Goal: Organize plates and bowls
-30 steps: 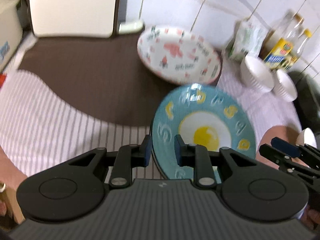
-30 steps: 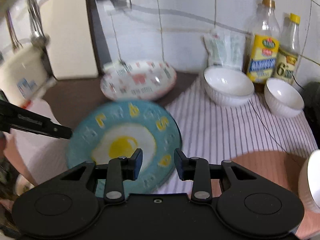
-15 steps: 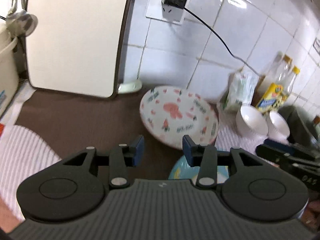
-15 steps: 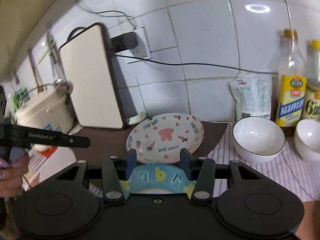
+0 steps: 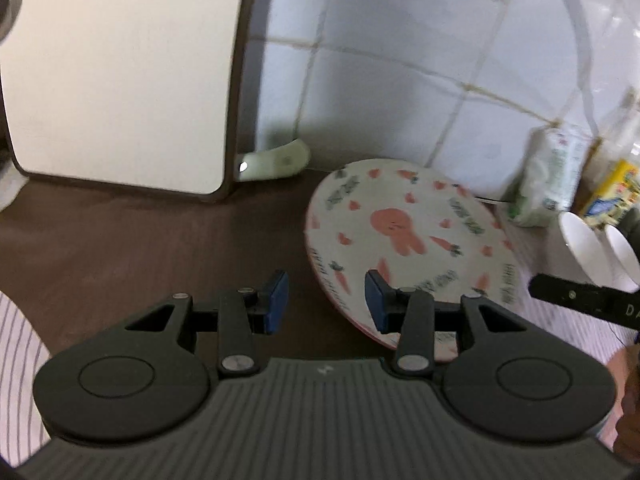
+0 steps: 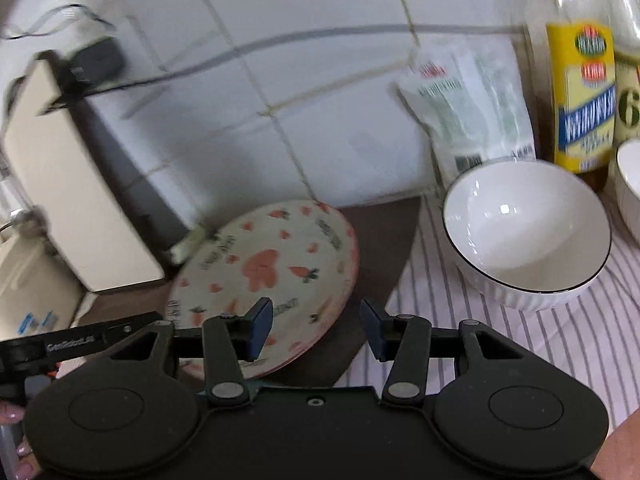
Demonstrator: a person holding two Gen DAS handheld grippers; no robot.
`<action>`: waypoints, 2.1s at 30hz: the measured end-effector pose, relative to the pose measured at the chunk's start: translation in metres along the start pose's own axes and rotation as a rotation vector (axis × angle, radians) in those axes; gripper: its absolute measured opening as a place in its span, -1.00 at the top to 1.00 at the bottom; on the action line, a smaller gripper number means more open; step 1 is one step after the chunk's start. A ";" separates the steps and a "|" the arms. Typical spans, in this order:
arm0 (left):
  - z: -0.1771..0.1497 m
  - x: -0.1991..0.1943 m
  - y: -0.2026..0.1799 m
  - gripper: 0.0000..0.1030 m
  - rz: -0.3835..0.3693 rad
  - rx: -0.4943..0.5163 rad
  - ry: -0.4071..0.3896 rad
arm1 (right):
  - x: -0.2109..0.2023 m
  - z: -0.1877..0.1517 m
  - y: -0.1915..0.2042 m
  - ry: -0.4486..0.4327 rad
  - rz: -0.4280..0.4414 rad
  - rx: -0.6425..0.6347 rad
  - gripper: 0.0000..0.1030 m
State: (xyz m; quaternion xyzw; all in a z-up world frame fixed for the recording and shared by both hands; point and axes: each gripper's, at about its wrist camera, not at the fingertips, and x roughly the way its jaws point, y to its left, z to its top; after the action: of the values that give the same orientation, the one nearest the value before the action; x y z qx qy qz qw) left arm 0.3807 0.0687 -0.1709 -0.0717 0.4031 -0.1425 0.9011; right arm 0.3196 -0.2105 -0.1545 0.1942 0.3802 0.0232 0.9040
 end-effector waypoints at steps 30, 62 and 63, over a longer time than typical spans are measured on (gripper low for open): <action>0.012 0.059 0.018 0.74 -0.105 -0.192 0.108 | 0.061 0.007 -0.006 0.110 0.021 0.053 0.58; 0.001 -0.135 -0.049 0.72 -0.096 -0.064 0.081 | -0.135 -0.006 0.015 0.040 0.143 0.051 0.62; -0.001 -0.141 -0.053 0.72 -0.095 -0.063 0.082 | -0.141 -0.009 0.015 0.040 0.143 0.050 0.62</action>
State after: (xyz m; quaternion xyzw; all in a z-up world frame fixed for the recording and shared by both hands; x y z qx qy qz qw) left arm 0.2799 0.0628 -0.0595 -0.1133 0.4402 -0.1753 0.8733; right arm 0.2152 -0.2206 -0.0589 0.2428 0.3838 0.0819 0.8872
